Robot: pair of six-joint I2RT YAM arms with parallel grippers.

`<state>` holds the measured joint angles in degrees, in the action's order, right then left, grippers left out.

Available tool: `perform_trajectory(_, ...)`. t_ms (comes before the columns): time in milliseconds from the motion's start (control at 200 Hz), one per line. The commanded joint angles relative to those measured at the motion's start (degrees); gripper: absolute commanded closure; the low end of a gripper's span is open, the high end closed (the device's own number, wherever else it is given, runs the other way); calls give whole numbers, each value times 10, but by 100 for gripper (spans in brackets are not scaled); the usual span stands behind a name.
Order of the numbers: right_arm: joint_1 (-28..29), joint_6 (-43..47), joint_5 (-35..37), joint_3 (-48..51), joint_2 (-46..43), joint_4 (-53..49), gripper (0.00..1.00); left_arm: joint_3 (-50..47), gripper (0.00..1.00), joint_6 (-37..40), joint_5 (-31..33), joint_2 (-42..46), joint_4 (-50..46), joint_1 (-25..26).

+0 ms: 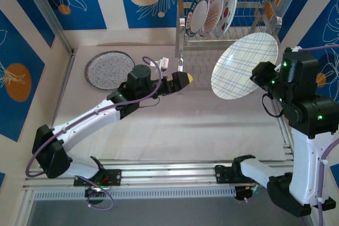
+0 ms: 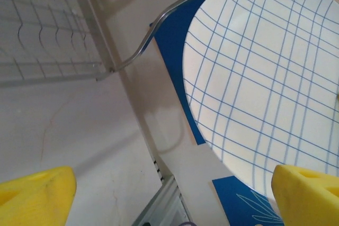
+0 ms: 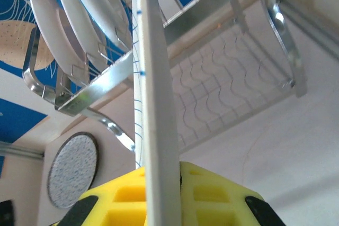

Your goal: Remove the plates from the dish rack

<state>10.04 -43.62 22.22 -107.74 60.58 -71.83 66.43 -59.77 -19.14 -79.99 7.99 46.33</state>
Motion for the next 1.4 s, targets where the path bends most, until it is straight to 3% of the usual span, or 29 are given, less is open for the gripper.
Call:
perform_trajectory(0,-11,-61,-70,18,-14,35,100,-17,6,-64,-24,-9,51,7)
perform_trajectory(285,-34,-118,-177,110,-38,85,100,-43,9,-131,-36,-38,123,9)
perform_trajectory(740,-82,-165,-337,231,-60,197,100,-48,21,-184,-38,-63,162,8)
perform_trajectory(1045,-113,-166,-431,289,-65,252,100,-64,36,-217,-25,-57,198,3)
perform_trajectory(1240,-118,-162,-462,320,-68,277,100,-64,52,-227,-25,-55,201,-2)
perform_trajectory(1395,-122,-161,-486,342,-68,292,100,-67,58,-231,-24,-53,204,-4)
